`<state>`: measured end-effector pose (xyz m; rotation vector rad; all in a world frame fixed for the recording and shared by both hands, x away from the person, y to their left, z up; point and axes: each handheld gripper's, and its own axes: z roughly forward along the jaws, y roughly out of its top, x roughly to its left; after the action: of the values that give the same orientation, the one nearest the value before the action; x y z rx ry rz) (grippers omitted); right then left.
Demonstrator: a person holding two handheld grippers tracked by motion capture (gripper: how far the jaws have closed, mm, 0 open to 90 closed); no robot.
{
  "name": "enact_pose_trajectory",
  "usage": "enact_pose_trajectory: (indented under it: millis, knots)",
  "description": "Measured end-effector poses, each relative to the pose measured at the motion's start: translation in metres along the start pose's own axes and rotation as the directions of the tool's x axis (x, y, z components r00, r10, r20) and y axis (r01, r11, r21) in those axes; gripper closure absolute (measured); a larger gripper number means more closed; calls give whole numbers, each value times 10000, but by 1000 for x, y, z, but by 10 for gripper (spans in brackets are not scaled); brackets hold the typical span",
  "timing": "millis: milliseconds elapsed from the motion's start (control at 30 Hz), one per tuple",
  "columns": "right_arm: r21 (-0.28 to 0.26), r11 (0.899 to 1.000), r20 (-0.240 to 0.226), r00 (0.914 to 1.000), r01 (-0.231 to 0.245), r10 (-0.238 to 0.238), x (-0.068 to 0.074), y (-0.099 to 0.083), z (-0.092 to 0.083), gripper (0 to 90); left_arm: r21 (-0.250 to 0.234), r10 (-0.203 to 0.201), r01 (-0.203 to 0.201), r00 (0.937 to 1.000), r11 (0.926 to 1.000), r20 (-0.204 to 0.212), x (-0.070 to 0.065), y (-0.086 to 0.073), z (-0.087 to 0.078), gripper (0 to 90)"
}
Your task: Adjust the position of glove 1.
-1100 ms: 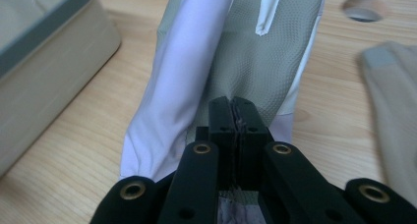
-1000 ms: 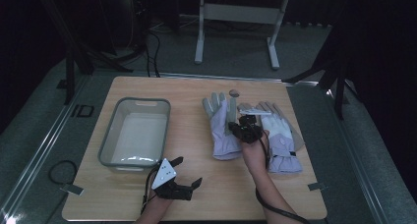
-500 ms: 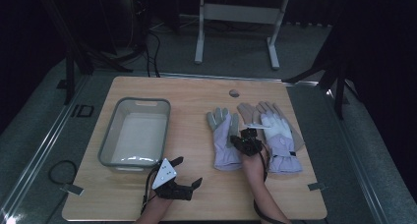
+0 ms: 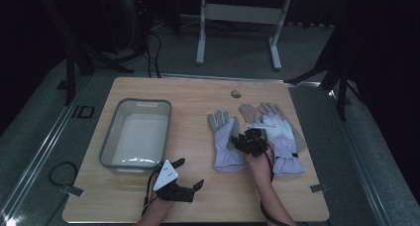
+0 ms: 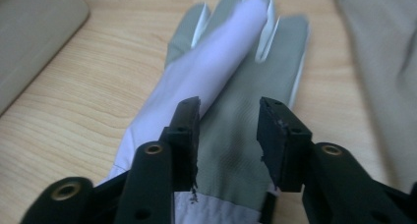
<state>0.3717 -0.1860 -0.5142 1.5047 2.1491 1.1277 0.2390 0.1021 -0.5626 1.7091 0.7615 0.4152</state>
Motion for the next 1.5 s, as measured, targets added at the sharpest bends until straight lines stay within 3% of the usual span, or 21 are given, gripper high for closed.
enact_pose_trajectory:
  millis: [200,300,533,700,967,1100,1267,1500]
  knots:
    - [-365,9981,49,9987,505,-504,-12,13,-25,548,1,-11,11,10000,10000,-13,0,0,0,15]
    - [-285,9963,276,9964,814,-806,-19,16,-33,542,-8,-25,25,10000,10000,-13,0,0,0,15]
    - [-378,9947,391,9948,953,-938,-43,21,-56,533,1,-47,47,10000,10000,-14,0,0,0,15]
    - [-154,9901,693,9880,1396,-1382,-57,22,-67,504,-3,-65,65,10000,10000,-12,0,0,0,15]
    - [-2,9904,910,9863,1380,-1374,-89,15,-87,506,-9,-82,82,10000,10000,-17,1,0,0,15]
    - [45,9933,880,9894,1155,-1154,-107,10,-96,513,3,-95,95,10000,10000,-23,1,0,0,16]
    - [392,9939,923,9900,1035,-1067,-123,3,-97,508,5,-91,91,10000,10000,-39,1,0,0,15]
    - [1249,9890,991,9909,787,-914,-140,-12,-77,501,-4,-115,115,9999,9999,-42,1,0,0,15]
